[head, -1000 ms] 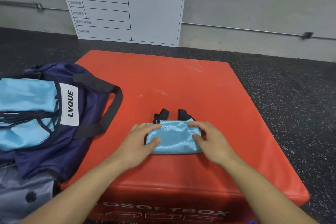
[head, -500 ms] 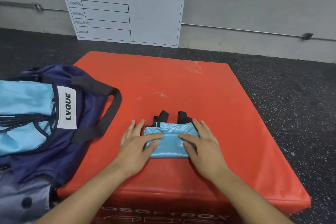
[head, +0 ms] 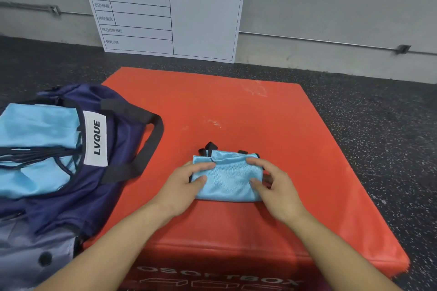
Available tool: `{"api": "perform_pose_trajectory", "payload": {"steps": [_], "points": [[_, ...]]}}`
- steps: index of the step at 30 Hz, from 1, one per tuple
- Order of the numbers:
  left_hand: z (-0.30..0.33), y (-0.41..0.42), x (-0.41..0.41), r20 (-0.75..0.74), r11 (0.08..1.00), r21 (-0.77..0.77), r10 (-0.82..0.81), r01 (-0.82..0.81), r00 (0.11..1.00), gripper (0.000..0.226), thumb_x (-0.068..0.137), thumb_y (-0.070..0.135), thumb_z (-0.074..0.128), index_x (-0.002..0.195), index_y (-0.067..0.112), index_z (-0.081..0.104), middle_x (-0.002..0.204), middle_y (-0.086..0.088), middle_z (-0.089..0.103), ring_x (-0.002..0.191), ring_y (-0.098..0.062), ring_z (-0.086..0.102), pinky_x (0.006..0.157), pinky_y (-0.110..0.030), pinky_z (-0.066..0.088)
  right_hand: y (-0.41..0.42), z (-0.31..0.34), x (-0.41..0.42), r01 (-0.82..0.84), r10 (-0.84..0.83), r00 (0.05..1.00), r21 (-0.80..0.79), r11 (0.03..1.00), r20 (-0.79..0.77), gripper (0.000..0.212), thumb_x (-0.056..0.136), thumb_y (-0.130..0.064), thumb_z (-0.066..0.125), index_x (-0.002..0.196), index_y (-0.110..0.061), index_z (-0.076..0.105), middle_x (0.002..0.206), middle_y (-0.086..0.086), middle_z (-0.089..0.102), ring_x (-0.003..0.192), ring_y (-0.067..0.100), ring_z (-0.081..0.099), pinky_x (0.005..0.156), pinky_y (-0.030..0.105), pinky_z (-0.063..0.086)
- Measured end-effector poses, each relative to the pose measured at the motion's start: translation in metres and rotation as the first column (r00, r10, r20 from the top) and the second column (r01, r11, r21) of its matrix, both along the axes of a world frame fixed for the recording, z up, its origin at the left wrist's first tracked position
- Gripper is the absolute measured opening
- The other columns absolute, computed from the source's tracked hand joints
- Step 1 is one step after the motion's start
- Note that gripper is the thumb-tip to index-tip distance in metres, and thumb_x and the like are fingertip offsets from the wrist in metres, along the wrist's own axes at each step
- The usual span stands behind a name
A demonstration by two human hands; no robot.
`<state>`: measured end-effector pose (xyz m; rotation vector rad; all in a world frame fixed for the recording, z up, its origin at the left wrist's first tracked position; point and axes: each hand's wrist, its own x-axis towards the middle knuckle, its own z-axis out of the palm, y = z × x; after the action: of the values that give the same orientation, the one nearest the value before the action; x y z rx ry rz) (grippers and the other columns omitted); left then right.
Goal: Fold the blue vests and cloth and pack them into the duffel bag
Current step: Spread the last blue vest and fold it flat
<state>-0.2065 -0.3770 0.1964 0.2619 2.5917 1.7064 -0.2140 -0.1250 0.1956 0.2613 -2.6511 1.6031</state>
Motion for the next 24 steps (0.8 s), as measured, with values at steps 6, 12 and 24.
{"api": "perform_pose_trajectory", "payload": {"steps": [6, 12, 24], "points": [[0.010, -0.022, 0.007, -0.040, 0.998, 0.043, 0.038, -0.037, 0.998, 0.049, 0.091, -0.006, 0.064, 0.123, 0.031, 0.070, 0.130, 0.012, 0.064, 0.122, 0.009, 0.054, 0.104, -0.006, 0.032, -0.021, 0.018, 0.006, -0.041, 0.055, 0.996, -0.182, 0.982, 0.074, 0.064, 0.086, 0.016, 0.064, 0.131, -0.029, 0.065, 0.121, -0.003, 0.071, 0.094, 0.002, 0.068, 0.075, 0.022, 0.053], [0.037, -0.061, 0.040, -0.085, 0.994, 0.032, 0.104, -0.102, 0.991, 0.053, 0.087, -0.007, 0.064, 0.126, 0.029, 0.069, 0.130, 0.007, 0.064, 0.120, 0.008, 0.054, 0.098, -0.004, 0.033, -0.059, 0.037, 0.021, -0.093, 0.119, 0.989, -0.253, 0.963, 0.087, 0.071, 0.083, 0.022, 0.062, 0.132, -0.028, 0.064, 0.114, -0.007, 0.076, 0.095, 0.005, 0.070, 0.075, 0.025, 0.056], [0.071, -0.189, 0.114, -0.185, 0.961, -0.031, 0.265, -0.275, 0.946, 0.057, 0.090, -0.005, 0.061, 0.131, 0.035, 0.064, 0.136, 0.025, 0.053, 0.135, 0.019, 0.030, 0.112, -0.003, 0.014, -0.205, 0.065, 0.054, -0.253, 0.262, 0.965, -0.279, 0.926, -0.006, 0.068, 0.083, 0.024, 0.062, 0.127, -0.029, 0.064, 0.119, -0.010, 0.073, 0.097, 0.001, 0.069, 0.081, 0.020, 0.055]]}}
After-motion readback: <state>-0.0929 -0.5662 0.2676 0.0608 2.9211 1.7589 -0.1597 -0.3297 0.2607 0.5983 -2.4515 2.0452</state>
